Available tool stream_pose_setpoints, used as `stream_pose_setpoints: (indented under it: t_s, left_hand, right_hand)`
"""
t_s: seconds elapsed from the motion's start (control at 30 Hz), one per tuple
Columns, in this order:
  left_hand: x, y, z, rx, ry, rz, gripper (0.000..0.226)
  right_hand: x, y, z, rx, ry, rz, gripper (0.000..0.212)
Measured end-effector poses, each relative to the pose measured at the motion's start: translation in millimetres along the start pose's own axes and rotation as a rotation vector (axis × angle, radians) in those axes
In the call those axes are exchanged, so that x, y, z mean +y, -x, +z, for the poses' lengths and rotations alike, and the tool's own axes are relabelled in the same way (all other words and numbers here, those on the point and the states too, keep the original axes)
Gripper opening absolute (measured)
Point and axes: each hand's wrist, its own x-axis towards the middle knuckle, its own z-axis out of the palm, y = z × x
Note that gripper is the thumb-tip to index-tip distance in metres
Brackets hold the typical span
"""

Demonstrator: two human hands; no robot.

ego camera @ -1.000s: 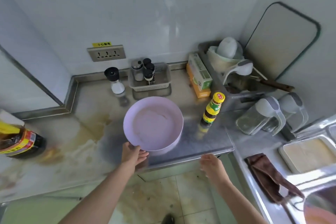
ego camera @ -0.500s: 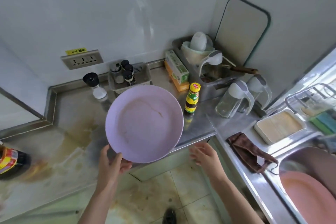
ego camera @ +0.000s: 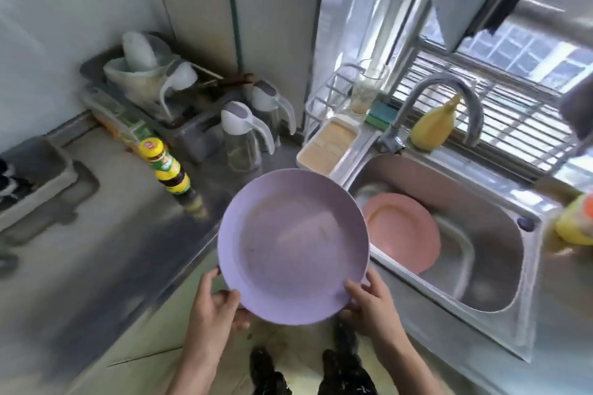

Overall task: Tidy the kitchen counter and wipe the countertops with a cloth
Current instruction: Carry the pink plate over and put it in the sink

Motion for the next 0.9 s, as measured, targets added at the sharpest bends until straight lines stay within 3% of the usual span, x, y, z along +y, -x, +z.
stream_pose_setpoints:
  t_s: [0.23,0.33,0.43,0.57,0.7,0.9]
  left_hand:
    - [9,-23,135,-0.265,-0.214,-0.005,0.032]
    - [4,-34,191,-0.332,-0.366,0.085,0.027]
    - [-15,-48,235,-0.294,-0.678,0.184,0.053]
    - [-41,-58,272,-0.257,-1.024,0.149,0.093]
    - [-51,-59,290,-0.261,-1.207,0.104,0.1]
    - [-52,-59,293,-0.223,-1.254,0.077,0.103]
  right_hand:
    - [10,-17,-115,0.334,-0.185,0.129,0.027]
    - [3,-37,-160,0.432,-0.223,0.152,0.023]
    - [-2,-63,-198,0.505,-0.242,0.173,0.026]
    - [-1,-108,-231,0.539,-0.295,0.227,0.03]
    - [8,-158,-249,0.512,-0.214,0.277,0.031]
    - [34,-211,-253,0.448,-0.13,0.356,0.03]
